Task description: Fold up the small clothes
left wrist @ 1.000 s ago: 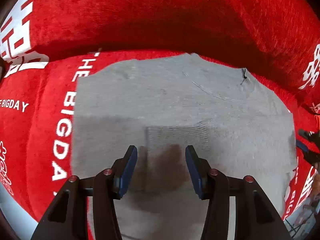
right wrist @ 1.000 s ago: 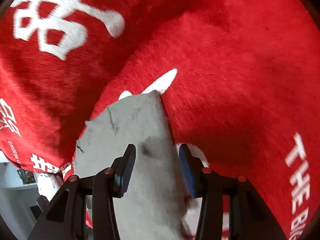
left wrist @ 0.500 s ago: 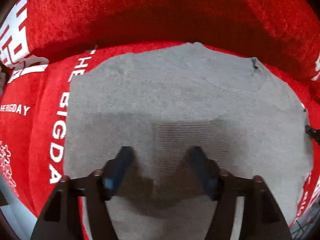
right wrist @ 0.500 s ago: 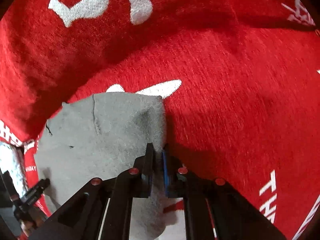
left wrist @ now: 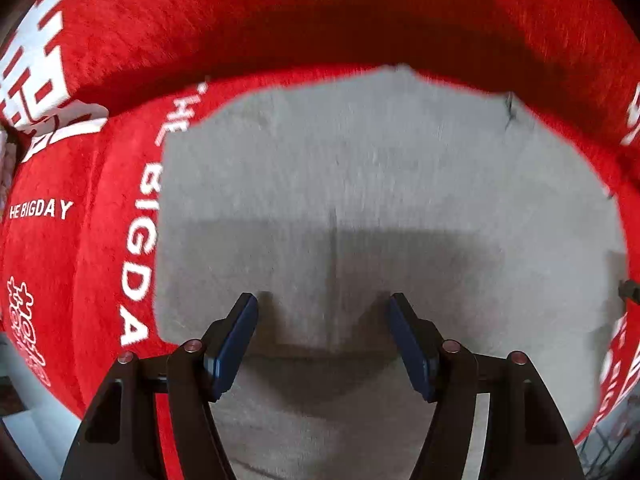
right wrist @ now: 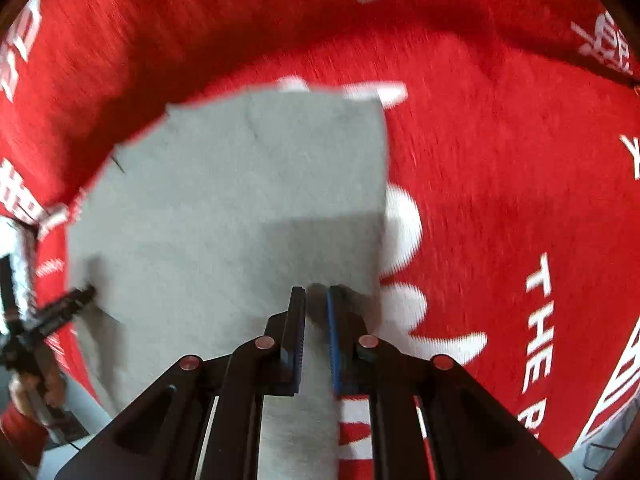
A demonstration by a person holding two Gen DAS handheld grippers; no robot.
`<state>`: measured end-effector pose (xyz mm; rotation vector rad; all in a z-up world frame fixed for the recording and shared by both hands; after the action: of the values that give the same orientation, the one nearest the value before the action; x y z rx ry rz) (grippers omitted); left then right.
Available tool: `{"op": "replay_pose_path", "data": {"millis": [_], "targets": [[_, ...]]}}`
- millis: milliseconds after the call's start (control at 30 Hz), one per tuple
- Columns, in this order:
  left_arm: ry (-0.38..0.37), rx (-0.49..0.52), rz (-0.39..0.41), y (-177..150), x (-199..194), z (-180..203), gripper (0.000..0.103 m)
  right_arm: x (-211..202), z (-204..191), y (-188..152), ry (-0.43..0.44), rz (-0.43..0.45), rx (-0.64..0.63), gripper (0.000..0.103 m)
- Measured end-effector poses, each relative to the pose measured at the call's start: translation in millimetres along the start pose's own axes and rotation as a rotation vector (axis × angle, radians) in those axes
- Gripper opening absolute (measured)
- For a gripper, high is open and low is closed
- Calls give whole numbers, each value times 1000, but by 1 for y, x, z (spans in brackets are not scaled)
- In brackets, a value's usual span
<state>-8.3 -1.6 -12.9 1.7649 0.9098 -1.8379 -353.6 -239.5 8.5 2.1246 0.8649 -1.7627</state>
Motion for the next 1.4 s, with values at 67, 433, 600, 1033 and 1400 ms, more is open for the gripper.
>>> {"op": "replay_pose_path", "data": {"millis": [67, 433, 600, 1033, 1400], "targets": [[-9, -9, 20, -4, 3, -2, 69, -2, 5, -4, 24, 23, -1, 11], [-11, -30, -17, -26, -10, 3, 69, -31, 24, -34, 68, -13, 61, 29], [-18, -30, -21, -41, -17, 13, 69, -36, 18, -47, 87, -27, 51, 32], [31, -32, 12, -72, -43, 27, 69, -34, -4, -63, 135, -54, 27, 52], [2, -90, -33, -86, -34, 25, 69, -36, -11, -74, 152, -69, -5, 61]]}}
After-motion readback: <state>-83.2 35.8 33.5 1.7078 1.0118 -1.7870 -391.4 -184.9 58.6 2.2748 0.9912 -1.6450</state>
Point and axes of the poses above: each gripper's, at about its wrist camera, not at the fingertips, and x roughly the way its jaws point, z to its right, y to its top, the point moved 1 cm from there along x, roughly the way its jaws point, and after that the axes turned 15 degrees about -z, right-handed, at the moved point
